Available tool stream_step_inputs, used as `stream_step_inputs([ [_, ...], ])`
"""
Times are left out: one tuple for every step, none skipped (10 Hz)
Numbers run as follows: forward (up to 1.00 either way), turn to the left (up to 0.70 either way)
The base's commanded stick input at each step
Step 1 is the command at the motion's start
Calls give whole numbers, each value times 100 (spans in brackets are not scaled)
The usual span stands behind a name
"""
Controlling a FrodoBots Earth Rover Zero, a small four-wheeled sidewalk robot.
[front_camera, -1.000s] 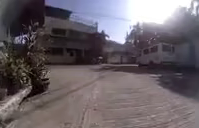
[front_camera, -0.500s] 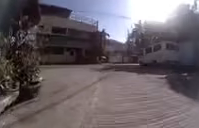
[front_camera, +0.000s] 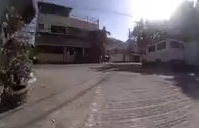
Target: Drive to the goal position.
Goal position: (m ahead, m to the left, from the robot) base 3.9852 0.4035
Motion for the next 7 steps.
stream_step_inputs([
  [46, 0],
  [35, 0],
  [23, 0],
  [11, 1],
  [0, 80],
  [0, 81],
  [0, 81],
])
